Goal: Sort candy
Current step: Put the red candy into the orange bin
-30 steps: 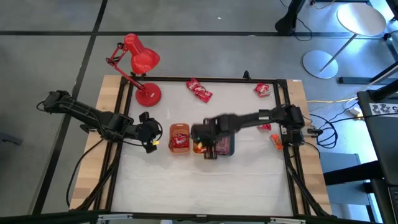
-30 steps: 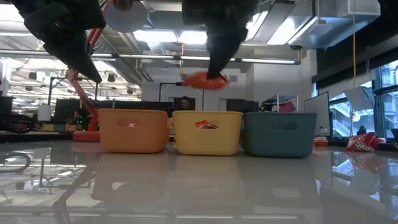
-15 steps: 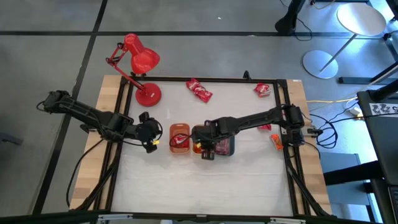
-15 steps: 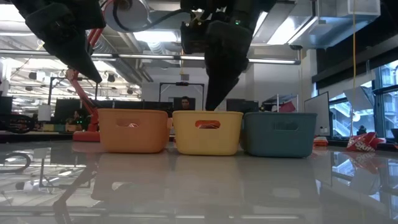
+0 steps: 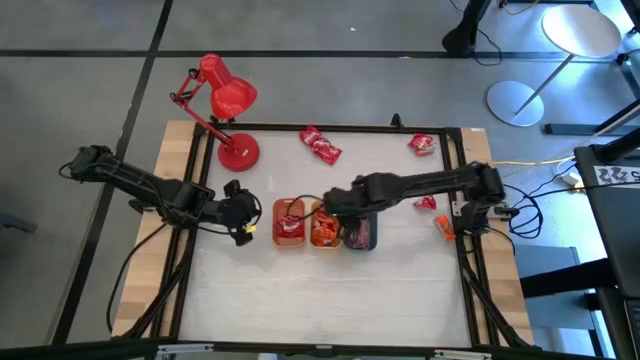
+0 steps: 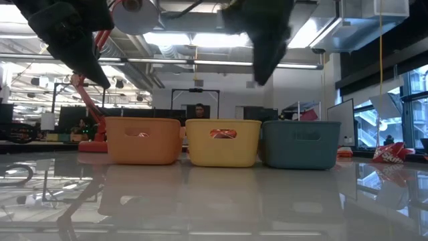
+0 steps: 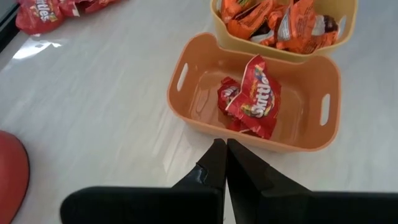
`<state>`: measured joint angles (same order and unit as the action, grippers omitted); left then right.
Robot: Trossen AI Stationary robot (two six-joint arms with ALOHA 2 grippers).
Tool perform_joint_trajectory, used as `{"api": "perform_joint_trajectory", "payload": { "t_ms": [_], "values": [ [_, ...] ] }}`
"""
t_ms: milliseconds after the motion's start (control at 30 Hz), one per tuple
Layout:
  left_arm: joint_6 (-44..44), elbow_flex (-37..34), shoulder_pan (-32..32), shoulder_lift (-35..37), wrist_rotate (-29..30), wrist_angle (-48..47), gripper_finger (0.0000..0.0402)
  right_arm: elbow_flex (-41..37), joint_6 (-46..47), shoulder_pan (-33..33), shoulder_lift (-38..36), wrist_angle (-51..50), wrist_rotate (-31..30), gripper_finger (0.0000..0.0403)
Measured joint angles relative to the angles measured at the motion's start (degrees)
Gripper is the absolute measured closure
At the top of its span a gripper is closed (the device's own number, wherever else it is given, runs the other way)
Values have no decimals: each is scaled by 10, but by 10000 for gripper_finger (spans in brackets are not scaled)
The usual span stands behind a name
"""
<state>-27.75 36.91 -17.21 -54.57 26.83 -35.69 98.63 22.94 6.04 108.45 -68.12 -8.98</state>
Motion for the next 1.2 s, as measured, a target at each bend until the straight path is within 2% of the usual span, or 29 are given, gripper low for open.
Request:
{"api": "perform_joint_trajectory", "payload": {
  "t_ms": [167, 300, 467, 633, 800, 1000, 1100, 1200],
  "values": [
    [12, 0, 0, 0, 0, 12, 398, -65, 39, 0, -77, -20, -20, 227],
    [13, 0, 0, 0, 0, 18, 398, -201, 79, 0, -168, 9, -23, 240],
    [30, 0, 0, 0, 0, 19, 398, -387, 180, -1, -291, 72, -20, 244],
    [40, 0, 0, 0, 0, 23, 398, -507, 311, -11, -383, 71, -5, 244],
    [40, 0, 0, 0, 0, 25, 398, -553, 364, -56, -412, 26, 24, 243],
    [37, 0, 0, 0, 0, 25, 398, -557, 351, -125, -397, -41, -20, 241],
    [37, 0, 0, 0, 0, 25, 398, -557, 316, -155, -385, -30, -19, 222],
    [37, 0, 0, 0, 0, 25, 398, -562, 281, -187, -374, -6, 9, 187]
  ]
}}
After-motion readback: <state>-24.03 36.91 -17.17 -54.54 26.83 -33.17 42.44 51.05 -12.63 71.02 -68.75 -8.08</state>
